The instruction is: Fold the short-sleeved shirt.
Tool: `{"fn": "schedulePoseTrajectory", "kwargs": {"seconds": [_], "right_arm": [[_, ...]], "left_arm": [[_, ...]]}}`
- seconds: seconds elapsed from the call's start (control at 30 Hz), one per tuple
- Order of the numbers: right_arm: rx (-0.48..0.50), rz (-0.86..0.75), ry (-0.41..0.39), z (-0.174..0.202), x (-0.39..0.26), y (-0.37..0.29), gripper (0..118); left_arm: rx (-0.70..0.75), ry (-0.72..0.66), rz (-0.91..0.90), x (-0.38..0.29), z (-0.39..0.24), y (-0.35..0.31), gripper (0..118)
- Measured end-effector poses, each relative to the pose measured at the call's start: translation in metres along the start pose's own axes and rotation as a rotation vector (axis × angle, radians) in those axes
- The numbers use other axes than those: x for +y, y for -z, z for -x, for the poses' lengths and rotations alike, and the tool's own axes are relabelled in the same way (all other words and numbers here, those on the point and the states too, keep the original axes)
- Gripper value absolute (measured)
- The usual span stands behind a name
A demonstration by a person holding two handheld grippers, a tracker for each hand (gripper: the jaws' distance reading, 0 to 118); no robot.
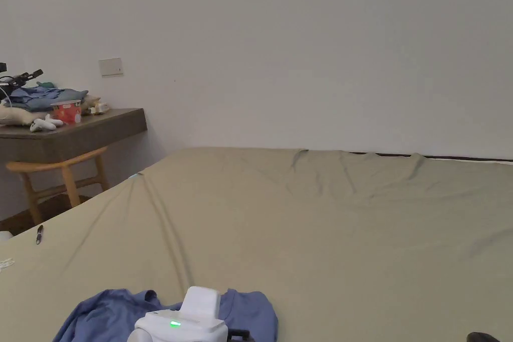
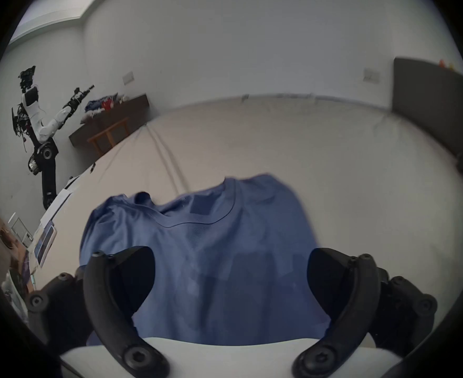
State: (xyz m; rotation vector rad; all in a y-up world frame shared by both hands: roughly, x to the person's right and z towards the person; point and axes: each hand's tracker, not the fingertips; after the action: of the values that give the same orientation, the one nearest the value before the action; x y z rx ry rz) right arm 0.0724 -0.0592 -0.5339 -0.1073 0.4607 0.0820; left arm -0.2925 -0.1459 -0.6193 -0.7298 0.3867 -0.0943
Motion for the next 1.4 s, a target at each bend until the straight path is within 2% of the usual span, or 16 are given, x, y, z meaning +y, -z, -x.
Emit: {"fn": "schedulePoseTrajectory", "kwargs": {"seconds": [0.07,0.1,0.2,0.27,0.33,0.4,0.43,0.47,0.5,0.63,0.73,0.8,0.97,1.2,1.37,1.4], "right_arm": [[-0.011,0.014,-0.008,-0.007,-0.006,0.012,0],[-0.013,0.024,-0.009,-0.010,-0.009,0.017,0],[-0.016,0.054,-0.001,-0.017,-0.017,0.031,0],[-0.018,0.063,0.007,-0.020,-0.020,0.037,0],[-0.016,0.073,0.037,-0.023,-0.022,0.041,0],[0.002,0.081,0.075,-0.027,-0.024,0.042,0],[-0.001,0.120,0.119,-0.029,-0.024,0.041,0],[-0.004,0.092,0.091,-0.030,-0.023,0.040,0],[-0.006,0.096,0.094,-0.031,-0.021,0.038,0],[-0.014,0.070,0.077,-0.038,-0.014,0.030,0],[-0.024,0.059,0.073,-0.046,-0.009,0.025,0],[-0.051,0.052,0.087,-0.055,-0.007,0.022,0],[-0.147,0.027,0.155,-0.085,0.004,-0.002,0],[-0.407,-0.028,0.168,-0.136,0.032,-0.076,0],[-0.600,-0.059,0.167,-0.167,0.049,-0.144,0],[-0.628,-0.057,0.160,-0.171,0.051,-0.154,0]], "left_arm": [[0.011,-0.004,0.013,0.004,-0.004,0.040,103],[0.016,0.004,0.034,0.008,-0.022,0.019,103],[0.003,0.049,0.119,0.003,-0.037,0.039,105],[-0.024,-0.027,0.069,0.006,-0.013,0.066,104],[-0.062,-0.029,0.102,0.002,-0.006,0.071,99],[-0.107,-0.055,0.072,0.007,-0.006,0.075,83],[-0.103,-0.056,0.060,0.006,-0.005,0.074,63],[-0.047,-0.042,0.046,0.004,-0.004,0.075,35],[0.048,-0.035,0.042,0.004,-0.009,0.062,0],[-0.091,-0.169,0.050,0.005,-0.004,0.052,0],[-0.237,-0.481,0.042,0.010,0.008,0.034,0],[-0.345,-0.580,-0.022,0.027,0.019,0.025,0],[-0.378,-0.321,-0.103,0.091,-0.018,0.008,0],[-0.736,-0.097,-0.172,0.144,-0.183,-0.070,0],[-1.052,0.048,-0.113,0.114,-0.324,-0.137,0],[-1.051,0.049,-0.114,0.114,-0.324,-0.137,0]]}}
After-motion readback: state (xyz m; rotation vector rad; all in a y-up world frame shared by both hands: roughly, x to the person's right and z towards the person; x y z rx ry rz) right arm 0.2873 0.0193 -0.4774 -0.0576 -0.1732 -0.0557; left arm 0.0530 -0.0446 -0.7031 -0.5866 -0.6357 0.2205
